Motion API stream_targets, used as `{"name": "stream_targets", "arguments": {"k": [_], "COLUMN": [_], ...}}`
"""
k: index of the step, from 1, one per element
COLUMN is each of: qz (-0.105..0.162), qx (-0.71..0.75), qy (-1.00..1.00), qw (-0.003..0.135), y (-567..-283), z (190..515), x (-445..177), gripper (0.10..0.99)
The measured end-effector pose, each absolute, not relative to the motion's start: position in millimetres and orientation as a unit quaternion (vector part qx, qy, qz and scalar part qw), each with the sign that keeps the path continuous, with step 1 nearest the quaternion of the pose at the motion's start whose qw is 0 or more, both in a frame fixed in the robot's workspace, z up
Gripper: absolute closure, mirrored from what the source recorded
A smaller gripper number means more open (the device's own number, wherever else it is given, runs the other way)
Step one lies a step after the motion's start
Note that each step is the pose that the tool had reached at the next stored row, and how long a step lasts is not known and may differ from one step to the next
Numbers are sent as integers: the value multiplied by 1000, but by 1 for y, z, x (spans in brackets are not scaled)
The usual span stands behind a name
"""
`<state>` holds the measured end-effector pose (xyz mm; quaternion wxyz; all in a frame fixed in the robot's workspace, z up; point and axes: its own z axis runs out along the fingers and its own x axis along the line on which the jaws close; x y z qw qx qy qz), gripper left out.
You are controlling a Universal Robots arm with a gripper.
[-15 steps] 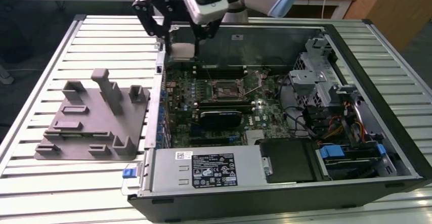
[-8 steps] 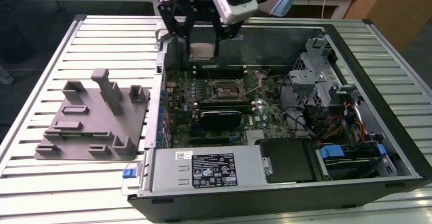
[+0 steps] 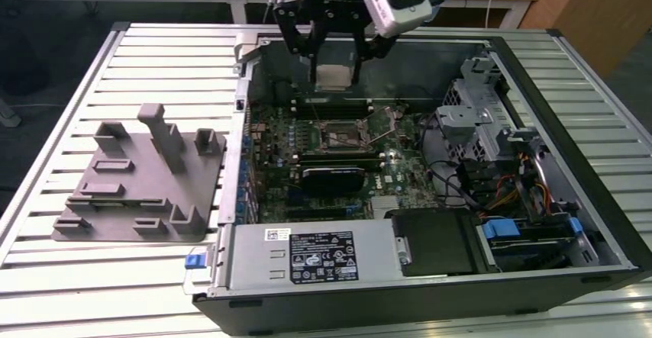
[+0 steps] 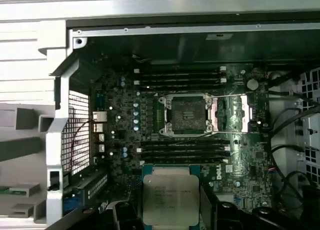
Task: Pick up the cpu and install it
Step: 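Pick up the cpu and move it towards the insertion slot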
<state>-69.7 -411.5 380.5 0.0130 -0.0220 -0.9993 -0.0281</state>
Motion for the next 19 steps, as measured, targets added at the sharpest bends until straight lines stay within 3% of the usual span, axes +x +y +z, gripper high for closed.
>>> {"name": "stream_targets", "arguments": {"k": [19], "qz": [-28], "qx": [-22], "qy": [-999], "qw": [14], "y": [-411], "z": [380], "x": [-25], "gripper": [545]}}
